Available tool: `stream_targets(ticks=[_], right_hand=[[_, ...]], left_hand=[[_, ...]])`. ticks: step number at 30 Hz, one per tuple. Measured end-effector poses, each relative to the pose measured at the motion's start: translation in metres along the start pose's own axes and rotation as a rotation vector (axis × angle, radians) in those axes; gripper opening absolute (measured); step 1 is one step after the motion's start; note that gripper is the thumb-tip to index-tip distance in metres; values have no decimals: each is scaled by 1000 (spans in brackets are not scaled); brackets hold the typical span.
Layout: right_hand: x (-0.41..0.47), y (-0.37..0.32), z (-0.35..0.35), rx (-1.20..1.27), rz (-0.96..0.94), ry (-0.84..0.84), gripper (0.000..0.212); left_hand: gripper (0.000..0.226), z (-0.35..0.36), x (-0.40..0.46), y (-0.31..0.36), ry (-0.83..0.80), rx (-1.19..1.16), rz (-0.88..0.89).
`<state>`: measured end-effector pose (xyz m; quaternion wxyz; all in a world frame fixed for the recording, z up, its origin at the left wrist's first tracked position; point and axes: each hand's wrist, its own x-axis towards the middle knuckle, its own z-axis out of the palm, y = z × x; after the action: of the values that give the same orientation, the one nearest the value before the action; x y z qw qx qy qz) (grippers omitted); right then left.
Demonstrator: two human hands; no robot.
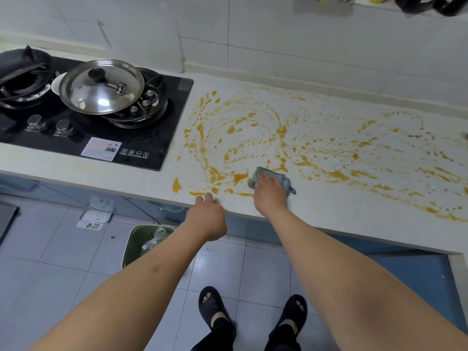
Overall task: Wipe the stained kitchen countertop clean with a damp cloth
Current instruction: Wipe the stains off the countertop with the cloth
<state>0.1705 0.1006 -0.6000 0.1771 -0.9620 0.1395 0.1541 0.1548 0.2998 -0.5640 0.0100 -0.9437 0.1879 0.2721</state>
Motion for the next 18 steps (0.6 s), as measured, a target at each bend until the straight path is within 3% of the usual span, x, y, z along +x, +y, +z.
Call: stream_targets(ticks=[9, 15, 18], right_hand=[[-6, -41, 19, -39, -219, -99, 47], [-38, 23, 22, -121, -371, -147, 52], [-42, 75, 6, -144, -271, -106, 58]], left_hand=[[24, 7, 1, -7, 29, 14, 32], [15, 0, -1, -8, -21, 2, 43], [17, -1, -2, -9, -37, -3, 47]])
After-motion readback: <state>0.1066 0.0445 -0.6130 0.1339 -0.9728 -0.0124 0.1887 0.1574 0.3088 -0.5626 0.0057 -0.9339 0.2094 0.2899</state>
